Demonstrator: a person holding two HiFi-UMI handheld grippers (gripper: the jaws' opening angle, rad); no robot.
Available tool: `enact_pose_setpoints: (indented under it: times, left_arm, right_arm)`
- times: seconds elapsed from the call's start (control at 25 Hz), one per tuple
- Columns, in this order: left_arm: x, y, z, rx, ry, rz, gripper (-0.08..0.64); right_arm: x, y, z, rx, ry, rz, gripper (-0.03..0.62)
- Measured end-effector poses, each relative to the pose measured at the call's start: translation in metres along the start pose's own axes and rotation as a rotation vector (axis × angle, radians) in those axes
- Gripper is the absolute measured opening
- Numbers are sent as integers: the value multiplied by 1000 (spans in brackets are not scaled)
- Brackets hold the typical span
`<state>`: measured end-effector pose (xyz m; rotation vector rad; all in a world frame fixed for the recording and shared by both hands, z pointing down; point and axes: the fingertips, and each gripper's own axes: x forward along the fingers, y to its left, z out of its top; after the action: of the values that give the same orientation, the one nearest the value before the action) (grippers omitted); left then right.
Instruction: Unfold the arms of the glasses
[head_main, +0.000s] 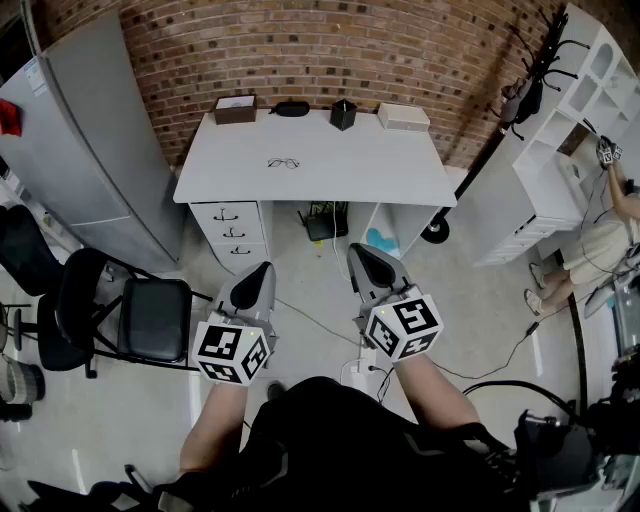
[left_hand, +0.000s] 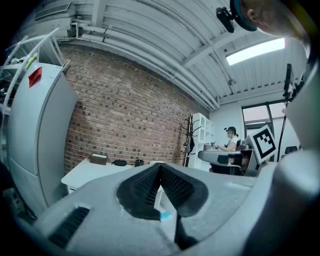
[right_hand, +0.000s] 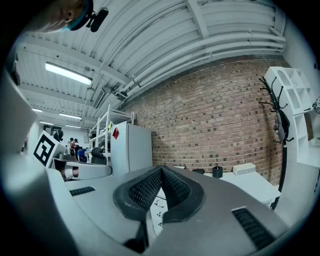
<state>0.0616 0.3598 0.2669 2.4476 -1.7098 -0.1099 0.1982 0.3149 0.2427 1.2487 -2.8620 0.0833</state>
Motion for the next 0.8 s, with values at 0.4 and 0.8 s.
enact_pose_setpoints:
  times: [0.4, 0.8]
  left_arm:
    - [0, -15, -18, -4, 36, -32, 9]
    - [-9, 11, -8, -47, 11, 21, 9]
  right_arm:
    - [-5, 0, -7, 11, 4, -6, 8]
    - [2, 13, -9, 29, 9, 25, 8]
